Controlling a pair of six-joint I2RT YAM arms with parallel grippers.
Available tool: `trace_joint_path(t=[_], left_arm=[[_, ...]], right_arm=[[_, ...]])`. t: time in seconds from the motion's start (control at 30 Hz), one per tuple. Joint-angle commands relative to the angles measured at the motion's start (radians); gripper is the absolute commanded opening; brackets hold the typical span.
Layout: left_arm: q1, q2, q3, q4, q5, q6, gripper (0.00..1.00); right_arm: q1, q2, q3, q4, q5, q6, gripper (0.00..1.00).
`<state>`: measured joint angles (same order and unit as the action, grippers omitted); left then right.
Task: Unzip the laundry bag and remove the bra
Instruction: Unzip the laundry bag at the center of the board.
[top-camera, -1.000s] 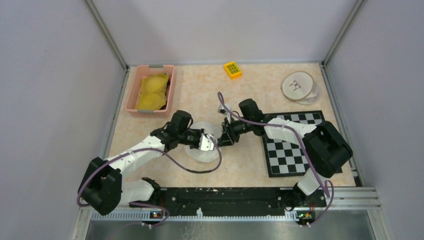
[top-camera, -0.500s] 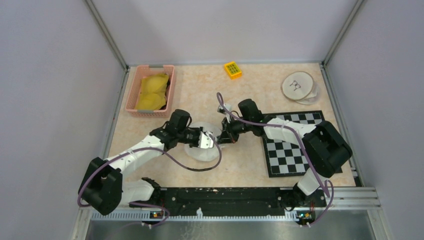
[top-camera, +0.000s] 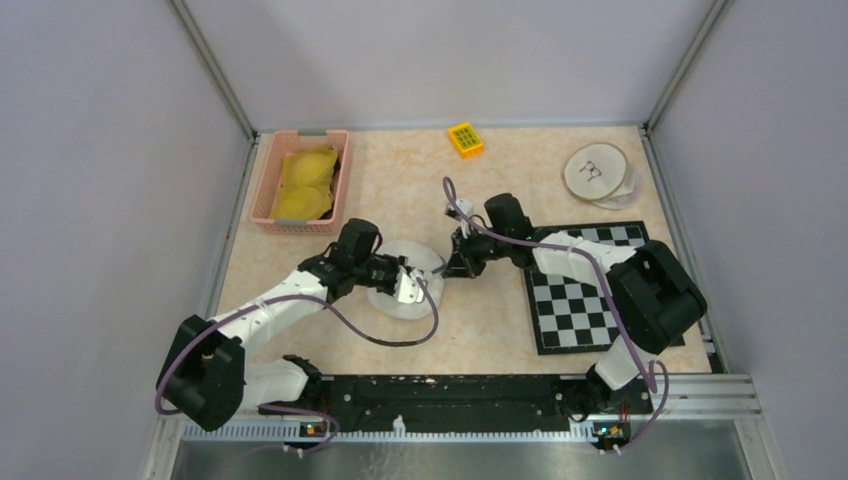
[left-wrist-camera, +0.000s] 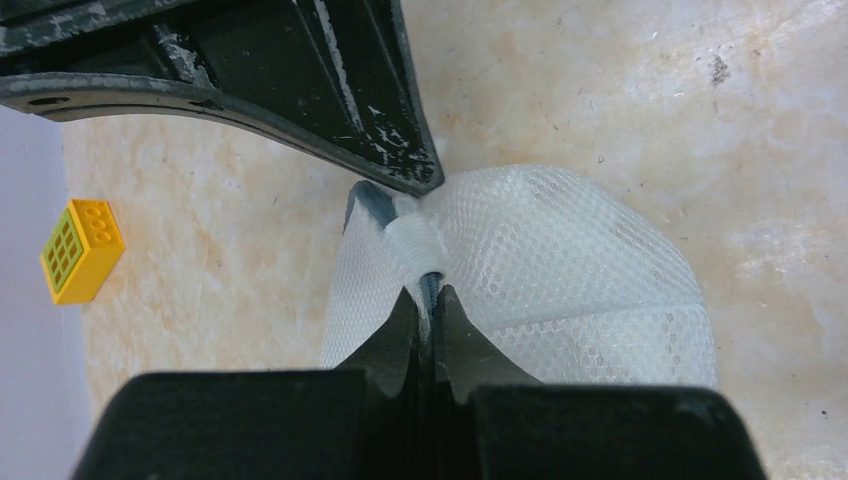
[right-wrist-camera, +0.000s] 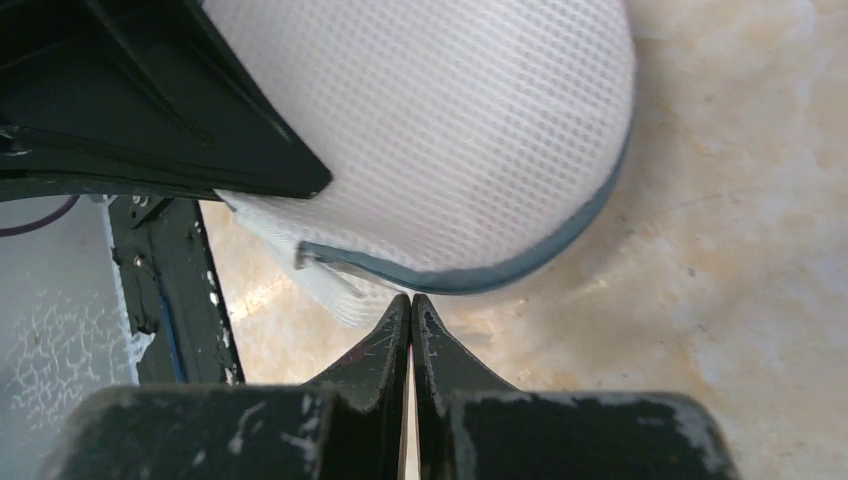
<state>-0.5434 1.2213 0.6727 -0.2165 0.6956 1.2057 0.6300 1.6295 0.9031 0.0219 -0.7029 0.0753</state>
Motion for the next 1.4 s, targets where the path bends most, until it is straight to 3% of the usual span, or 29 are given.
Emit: trace_joint_path(t=[0.0,0.13,0.3,0.4,0.67,0.73,1.03,1.17,1.37], left_arm=[[0.006,-0.023,0.003,-0.029,0.057,0.012,0.00],[0.005,-0.014,0.015,-0.020,0.081,-0.052,0.00],[0.020,0.001,0.033,-0.016,0.114,-0.140,0.00],[0.023,0.020,0.050,-0.036,0.119,-0.156,0.00],[0.043,0.037,0.066,-0.048,0.107,-0.154,0.00],[0.043,0.046,0.070,-0.046,0.104,-0.163,0.00],[0.056,0.078,0.104,-0.039,0.112,-0.228,0.00],[0.058,0.084,0.115,-0.036,0.119,-0.245,0.00],[0.069,0.083,0.113,-0.057,0.114,-0.232,0.00]], right_arm=[[-0.041,-0.037,-0.017,0.034,-0.001,0.000,0.00],[-0.038,-0.034,-0.032,0.114,-0.153,0.043,0.00],[-0.035,-0.050,-0.052,0.154,-0.250,0.062,0.35],[-0.039,-0.054,-0.037,0.088,-0.230,0.028,0.42],[-0.121,-0.084,0.004,-0.073,-0.183,-0.070,0.43],[-0.127,-0.105,0.014,-0.082,-0.179,-0.071,0.48],[-0.122,-0.170,0.006,0.009,-0.268,0.136,0.52],[-0.114,-0.178,0.008,-0.034,-0.215,0.116,0.52],[-0.231,-0.173,0.045,-0.108,-0.242,0.070,0.56]])
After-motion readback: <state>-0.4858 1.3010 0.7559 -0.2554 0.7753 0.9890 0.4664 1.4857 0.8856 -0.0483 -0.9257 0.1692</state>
